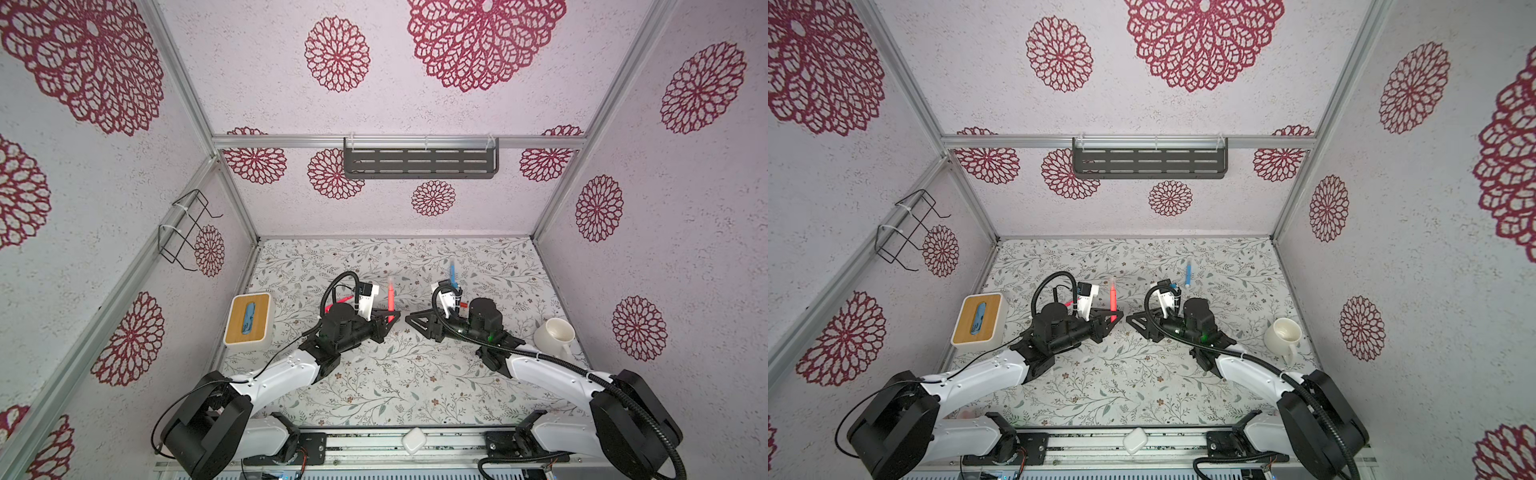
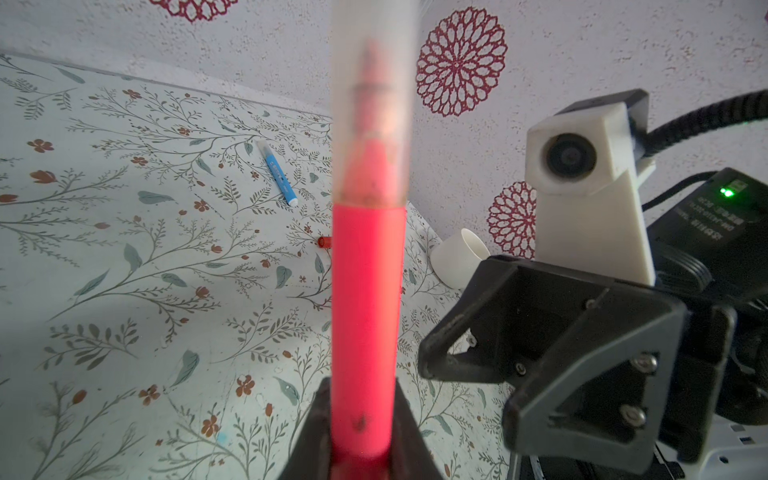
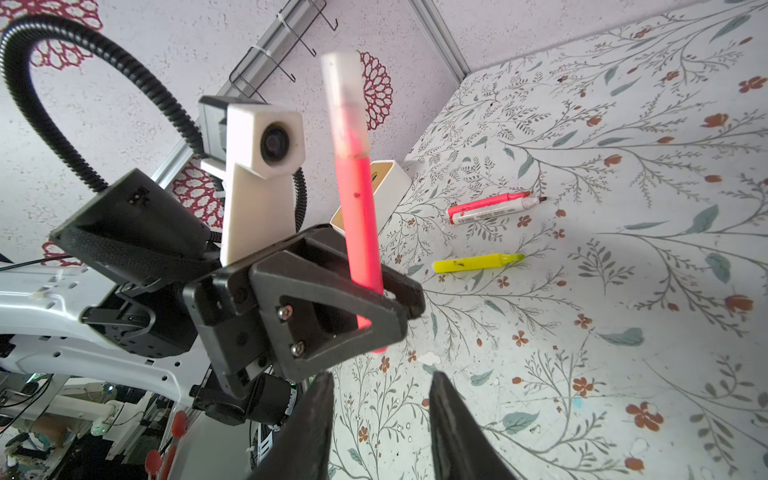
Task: Insert the pens into the pen caps
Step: 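Open the left gripper while the right gripper lifts the highlighter away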
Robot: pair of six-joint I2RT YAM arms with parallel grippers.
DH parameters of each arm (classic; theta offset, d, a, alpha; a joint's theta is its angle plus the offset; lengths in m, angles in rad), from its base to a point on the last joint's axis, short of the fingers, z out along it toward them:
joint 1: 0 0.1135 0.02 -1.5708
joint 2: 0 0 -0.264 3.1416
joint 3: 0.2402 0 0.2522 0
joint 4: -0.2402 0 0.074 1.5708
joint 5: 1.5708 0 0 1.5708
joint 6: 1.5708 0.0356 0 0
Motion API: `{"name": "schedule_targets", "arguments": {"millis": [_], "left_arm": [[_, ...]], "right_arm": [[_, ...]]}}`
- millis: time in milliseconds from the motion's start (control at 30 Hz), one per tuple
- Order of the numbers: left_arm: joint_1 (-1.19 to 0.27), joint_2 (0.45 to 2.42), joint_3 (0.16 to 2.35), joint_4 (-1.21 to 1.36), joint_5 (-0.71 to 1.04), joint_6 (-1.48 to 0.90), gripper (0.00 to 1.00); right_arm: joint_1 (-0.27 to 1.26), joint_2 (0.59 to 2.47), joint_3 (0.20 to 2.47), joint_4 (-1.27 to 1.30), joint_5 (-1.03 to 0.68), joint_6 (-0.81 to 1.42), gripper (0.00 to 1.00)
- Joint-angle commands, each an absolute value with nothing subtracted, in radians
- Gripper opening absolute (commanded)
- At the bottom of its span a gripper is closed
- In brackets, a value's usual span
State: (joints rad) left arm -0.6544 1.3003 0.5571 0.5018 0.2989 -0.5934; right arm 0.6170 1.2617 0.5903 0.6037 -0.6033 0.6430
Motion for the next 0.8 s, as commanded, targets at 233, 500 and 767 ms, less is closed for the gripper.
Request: {"name": "schedule_targets", "arguments": {"millis": [233,500,767], "left_arm": [[-0.717,1.295,0.586,0.488,0.24,-0.561,0.0],[-0.755,1.334,0.608,0.497,0.231,-0.555,0.0],[-0.781,1.373,0.631,0.501,0.226,-0.549,0.0]], "right_arm": [[0.606,1.296,0.734,0.541,-0.609,0.574,0.38],[0.606,1.331,0.72,0.604,-0.622,0.618,0.36],[0.606,1.355,0.703,0.646,-0.636,0.64,0.21]]}}
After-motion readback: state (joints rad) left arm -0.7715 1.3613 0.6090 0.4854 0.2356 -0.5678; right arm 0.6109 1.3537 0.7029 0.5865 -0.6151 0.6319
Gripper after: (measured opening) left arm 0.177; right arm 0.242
